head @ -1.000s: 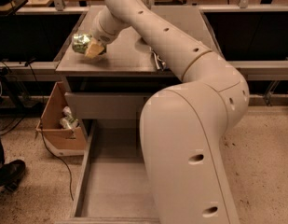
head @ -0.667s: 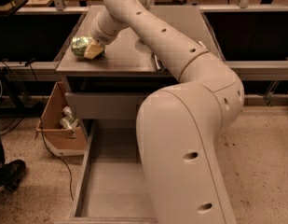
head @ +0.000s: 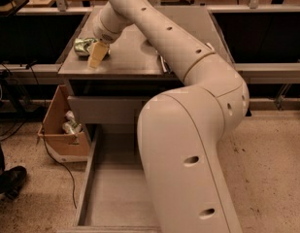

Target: Pick green can from middle drawer and place on counter

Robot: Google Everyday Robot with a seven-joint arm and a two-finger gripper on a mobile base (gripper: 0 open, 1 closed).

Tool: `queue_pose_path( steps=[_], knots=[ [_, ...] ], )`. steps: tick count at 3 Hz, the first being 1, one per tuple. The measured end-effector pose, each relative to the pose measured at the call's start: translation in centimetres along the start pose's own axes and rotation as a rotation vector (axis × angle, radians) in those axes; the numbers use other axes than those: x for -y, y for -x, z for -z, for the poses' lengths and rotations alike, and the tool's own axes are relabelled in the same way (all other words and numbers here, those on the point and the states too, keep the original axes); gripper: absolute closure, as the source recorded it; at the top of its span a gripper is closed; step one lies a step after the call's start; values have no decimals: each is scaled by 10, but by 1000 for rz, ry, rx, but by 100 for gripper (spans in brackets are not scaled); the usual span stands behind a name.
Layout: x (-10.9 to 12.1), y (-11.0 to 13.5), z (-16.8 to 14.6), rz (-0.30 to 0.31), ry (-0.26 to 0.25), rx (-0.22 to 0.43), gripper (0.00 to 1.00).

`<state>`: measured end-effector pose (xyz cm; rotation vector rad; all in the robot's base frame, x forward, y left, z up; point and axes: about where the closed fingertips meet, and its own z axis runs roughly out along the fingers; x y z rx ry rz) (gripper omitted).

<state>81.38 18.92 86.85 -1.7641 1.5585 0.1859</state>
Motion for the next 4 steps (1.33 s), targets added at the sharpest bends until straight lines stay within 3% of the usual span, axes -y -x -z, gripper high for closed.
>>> queue_pose_path(
  steps=[1, 2, 4],
  knots=[
    [-6, 5, 36, -2, 39, 39, 0],
    [-4, -5, 96, -22, 7, 64, 0],
    [-36, -77, 233, -90, -98, -59, 0]
  ],
)
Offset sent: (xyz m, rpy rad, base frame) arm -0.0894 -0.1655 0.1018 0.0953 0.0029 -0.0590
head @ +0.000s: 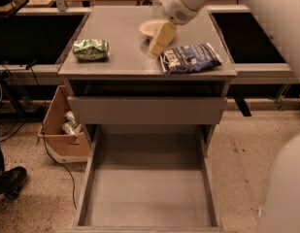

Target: Pick green can from middle drawer and place on counter

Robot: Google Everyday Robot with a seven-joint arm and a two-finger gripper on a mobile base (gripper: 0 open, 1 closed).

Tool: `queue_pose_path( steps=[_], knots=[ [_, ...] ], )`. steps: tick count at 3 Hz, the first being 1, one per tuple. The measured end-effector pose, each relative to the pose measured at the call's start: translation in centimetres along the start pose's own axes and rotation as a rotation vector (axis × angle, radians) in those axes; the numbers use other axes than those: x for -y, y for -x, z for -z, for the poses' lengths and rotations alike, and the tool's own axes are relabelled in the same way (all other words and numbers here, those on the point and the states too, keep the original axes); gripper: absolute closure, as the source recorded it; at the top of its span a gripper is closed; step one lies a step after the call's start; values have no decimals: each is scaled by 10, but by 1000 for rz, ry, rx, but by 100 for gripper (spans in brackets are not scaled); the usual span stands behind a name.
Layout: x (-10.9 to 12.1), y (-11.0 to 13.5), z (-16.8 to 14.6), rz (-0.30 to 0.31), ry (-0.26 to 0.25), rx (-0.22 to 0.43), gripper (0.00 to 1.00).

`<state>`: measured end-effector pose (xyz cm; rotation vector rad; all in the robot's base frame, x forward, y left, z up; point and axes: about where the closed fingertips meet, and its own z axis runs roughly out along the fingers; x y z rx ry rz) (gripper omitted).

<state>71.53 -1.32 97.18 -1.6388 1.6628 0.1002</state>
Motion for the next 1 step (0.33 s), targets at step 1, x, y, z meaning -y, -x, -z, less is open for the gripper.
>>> queue_pose_path(
  steps=[1],
  knots=[
    [-2, -3, 12, -1, -10, -7, 0]
  ],
)
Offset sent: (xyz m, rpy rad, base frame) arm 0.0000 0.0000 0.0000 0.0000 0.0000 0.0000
